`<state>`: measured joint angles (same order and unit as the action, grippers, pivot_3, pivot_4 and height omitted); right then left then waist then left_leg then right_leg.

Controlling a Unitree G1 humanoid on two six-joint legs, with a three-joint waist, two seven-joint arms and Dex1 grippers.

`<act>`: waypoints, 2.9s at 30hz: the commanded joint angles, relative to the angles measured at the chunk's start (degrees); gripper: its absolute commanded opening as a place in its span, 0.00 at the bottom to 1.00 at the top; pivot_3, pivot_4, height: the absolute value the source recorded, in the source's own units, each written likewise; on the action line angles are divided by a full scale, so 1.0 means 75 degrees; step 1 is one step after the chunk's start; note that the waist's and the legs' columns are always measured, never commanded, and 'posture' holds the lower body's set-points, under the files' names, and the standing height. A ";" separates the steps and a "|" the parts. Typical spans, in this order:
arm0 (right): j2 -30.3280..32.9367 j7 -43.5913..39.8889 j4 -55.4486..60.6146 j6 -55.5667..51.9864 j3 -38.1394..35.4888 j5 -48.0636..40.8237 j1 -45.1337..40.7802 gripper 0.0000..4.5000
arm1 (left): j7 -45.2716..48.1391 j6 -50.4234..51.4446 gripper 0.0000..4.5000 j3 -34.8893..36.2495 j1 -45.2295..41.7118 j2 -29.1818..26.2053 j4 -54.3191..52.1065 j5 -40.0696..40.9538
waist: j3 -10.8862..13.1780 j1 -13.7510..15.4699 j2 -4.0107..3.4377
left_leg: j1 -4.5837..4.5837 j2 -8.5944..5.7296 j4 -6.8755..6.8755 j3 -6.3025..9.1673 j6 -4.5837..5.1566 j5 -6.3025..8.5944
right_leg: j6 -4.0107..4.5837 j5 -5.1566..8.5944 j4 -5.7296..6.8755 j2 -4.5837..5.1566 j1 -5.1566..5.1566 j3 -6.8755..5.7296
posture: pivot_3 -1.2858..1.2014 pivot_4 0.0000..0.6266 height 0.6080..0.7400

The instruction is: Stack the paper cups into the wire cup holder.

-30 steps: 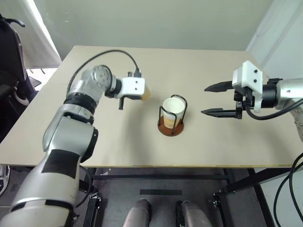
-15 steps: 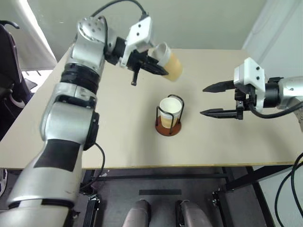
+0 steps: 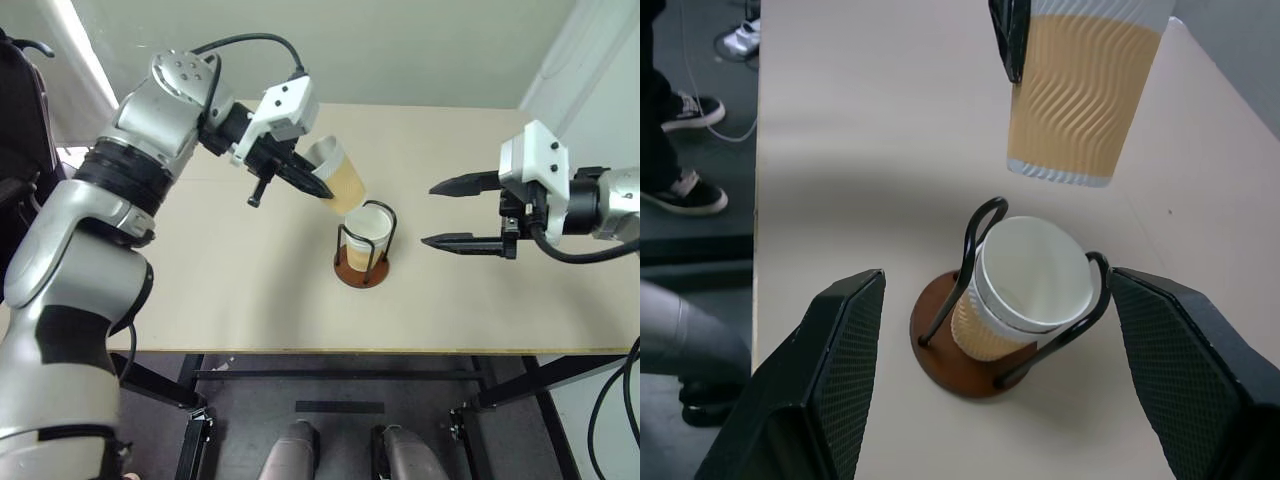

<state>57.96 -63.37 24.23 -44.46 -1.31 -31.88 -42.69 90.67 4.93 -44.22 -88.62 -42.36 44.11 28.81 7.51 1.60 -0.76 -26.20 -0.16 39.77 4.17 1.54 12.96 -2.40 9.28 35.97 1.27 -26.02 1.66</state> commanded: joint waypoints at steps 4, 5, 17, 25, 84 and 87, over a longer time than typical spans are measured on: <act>-0.0156 0.0634 0.0729 -0.0200 -0.0445 -0.0310 0.0342 0.80 | 0.0244 -0.0690 0.01 -0.0202 -0.0567 0.0421 0.0621 -0.0140 | 0.0003 0.0009 -0.0006 | -0.0002 0.0004 0.0032 0.0005 0.0007 0.0017 | -0.0015 -0.0002 -0.0002 0.0007 0.0008 0.0013 | 0.52 0.24 1.00; -0.0199 0.0727 0.0789 -0.0242 -0.0431 -0.0338 0.0356 0.80 | 0.0244 -0.0811 0.01 -0.0193 -0.0605 0.0515 0.0787 -0.0230 | 0.0003 -0.0012 -0.0005 | -0.0002 0.0005 0.0036 0.0002 0.0009 0.0019 | -0.0035 -0.0007 -0.0001 0.0006 0.0011 0.0017 | 0.52 0.24 1.00; -0.0362 0.1246 0.1011 -0.0287 -0.0438 -0.0502 0.0587 0.80 | 0.0244 -0.1359 0.01 -0.0093 -0.0743 0.1172 0.1595 -0.0589 | 0.0003 0.0035 -0.0005 | -0.0019 -0.0005 0.0044 -0.0009 0.0022 0.0029 | -0.0072 0.0003 -0.0009 0.0007 0.0005 0.0018 | 0.52 0.24 1.00; -0.0288 0.1390 0.1161 -0.0352 -0.0563 -0.0632 0.0759 0.80 | 0.0244 -0.1518 0.01 0.0220 -0.0686 0.1629 0.1904 -0.0785 | 0.0003 0.0044 -0.0005 | -0.0025 -0.0010 0.0047 -0.0011 0.0027 0.0032 | -0.0082 0.0002 -0.0010 0.0012 0.0004 0.0021 | 0.52 0.24 1.00; -0.0248 0.1288 0.0380 0.0215 -0.0326 -0.0408 0.0863 0.80 | -0.0630 -0.1061 0.98 0.4304 -0.0308 0.2620 0.2942 -0.2583 | 0.0004 0.0050 -0.0004 | -0.0022 -0.0006 0.0049 -0.0025 0.0032 0.0035 | -0.0101 0.0007 -0.0013 0.0009 0.0003 0.0034 | 0.52 0.24 1.00; -0.0336 0.1123 -0.0173 0.0439 -0.0120 -0.0183 0.0695 0.80 | -0.1044 -0.0726 0.98 0.4751 0.0001 0.2297 0.2633 -0.2556 | 0.0003 0.0027 -0.0005 | -0.0019 -0.0005 0.0047 -0.0026 0.0032 0.0034 | -0.0100 0.0007 -0.0012 0.0006 0.0002 0.0035 | 0.52 0.24 1.00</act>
<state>55.28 -53.92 24.35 -43.01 -2.13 -34.41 -35.81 84.66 -1.89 -11.03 -89.05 -24.33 66.42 8.85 7.53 1.80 -0.79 -26.32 -0.19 40.12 3.99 1.78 13.21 -3.14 9.33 35.88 1.33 -26.00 1.95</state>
